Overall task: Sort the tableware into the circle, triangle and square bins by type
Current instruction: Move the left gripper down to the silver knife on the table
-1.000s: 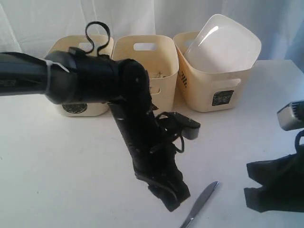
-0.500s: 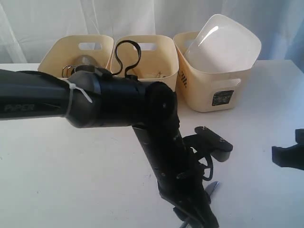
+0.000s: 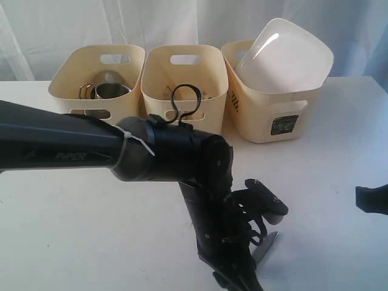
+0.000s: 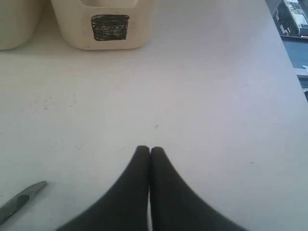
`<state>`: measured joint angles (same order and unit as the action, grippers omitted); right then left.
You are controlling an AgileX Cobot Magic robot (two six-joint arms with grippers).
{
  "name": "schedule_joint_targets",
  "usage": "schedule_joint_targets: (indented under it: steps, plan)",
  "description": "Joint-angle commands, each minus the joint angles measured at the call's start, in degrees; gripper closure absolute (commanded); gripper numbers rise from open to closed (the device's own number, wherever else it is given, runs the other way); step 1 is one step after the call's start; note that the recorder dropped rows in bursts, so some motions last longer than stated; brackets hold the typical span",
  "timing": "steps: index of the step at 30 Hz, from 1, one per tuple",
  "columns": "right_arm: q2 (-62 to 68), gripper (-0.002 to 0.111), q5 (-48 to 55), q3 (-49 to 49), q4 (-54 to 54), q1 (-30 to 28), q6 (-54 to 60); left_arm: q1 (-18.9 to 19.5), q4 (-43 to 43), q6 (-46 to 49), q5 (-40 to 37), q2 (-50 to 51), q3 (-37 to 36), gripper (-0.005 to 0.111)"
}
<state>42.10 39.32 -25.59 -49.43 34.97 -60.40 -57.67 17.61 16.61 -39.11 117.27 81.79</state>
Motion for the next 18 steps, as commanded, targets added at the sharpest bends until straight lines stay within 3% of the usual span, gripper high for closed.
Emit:
schedule_joint_targets:
  steps: [1, 12, 18]
  plan:
    - [-0.3, 0.108, 0.5, 0.3, -1.0, -0.1, -0.4, -0.4, -0.5, -1.9, -0.5, 2.4, -0.5, 0.061]
    - [-0.3, 0.108, 0.5, 0.3, -1.0, -0.1, -0.4, -0.5, -12.0, -10.7, -4.1, 2.7, -0.5, 0.061]
    - [-0.3, 0.108, 0.5, 0.3, -1.0, -0.1, -0.4, -5.8, -12.7, -12.2, -2.0, 2.8, -0.5, 0.061]
